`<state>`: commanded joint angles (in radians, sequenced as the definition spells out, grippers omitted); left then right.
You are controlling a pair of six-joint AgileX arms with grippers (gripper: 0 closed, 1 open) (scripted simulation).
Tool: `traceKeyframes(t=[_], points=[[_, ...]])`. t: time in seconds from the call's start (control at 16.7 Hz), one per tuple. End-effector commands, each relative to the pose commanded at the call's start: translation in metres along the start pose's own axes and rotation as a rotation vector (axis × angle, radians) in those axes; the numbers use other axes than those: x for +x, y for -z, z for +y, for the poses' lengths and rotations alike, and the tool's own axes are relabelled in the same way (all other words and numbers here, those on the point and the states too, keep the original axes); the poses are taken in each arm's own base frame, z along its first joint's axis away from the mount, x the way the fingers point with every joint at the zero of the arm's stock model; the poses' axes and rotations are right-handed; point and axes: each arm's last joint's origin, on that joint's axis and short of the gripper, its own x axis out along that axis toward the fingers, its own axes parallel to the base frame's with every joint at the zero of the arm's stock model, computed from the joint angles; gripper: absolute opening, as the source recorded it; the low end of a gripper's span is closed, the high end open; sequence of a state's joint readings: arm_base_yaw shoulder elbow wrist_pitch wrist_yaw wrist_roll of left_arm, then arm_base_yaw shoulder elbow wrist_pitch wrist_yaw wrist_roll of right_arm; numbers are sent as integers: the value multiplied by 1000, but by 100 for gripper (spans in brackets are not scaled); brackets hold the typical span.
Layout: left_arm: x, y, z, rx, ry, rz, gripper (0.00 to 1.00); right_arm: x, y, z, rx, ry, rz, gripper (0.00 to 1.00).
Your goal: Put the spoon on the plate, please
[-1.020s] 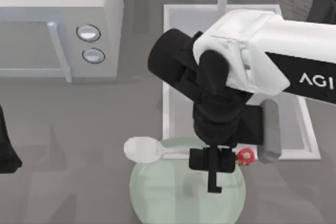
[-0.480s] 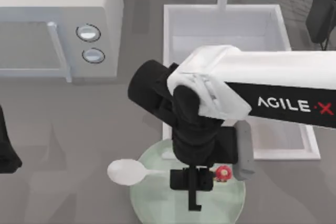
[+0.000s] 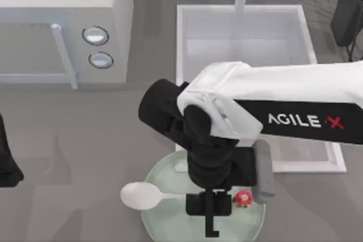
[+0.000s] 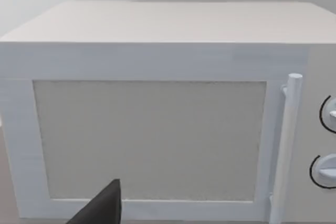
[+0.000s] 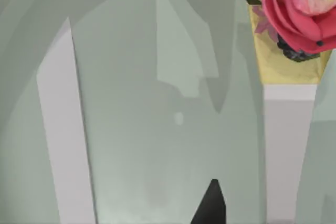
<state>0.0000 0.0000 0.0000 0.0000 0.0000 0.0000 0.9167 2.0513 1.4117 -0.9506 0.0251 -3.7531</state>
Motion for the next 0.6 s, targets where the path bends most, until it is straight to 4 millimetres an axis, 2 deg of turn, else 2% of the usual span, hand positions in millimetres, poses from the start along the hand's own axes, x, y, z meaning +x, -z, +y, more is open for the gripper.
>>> traceKeyframes(t=[0.6], points=[[0,0,0,0,0,0,100,0,0,0,0,0,0,83]])
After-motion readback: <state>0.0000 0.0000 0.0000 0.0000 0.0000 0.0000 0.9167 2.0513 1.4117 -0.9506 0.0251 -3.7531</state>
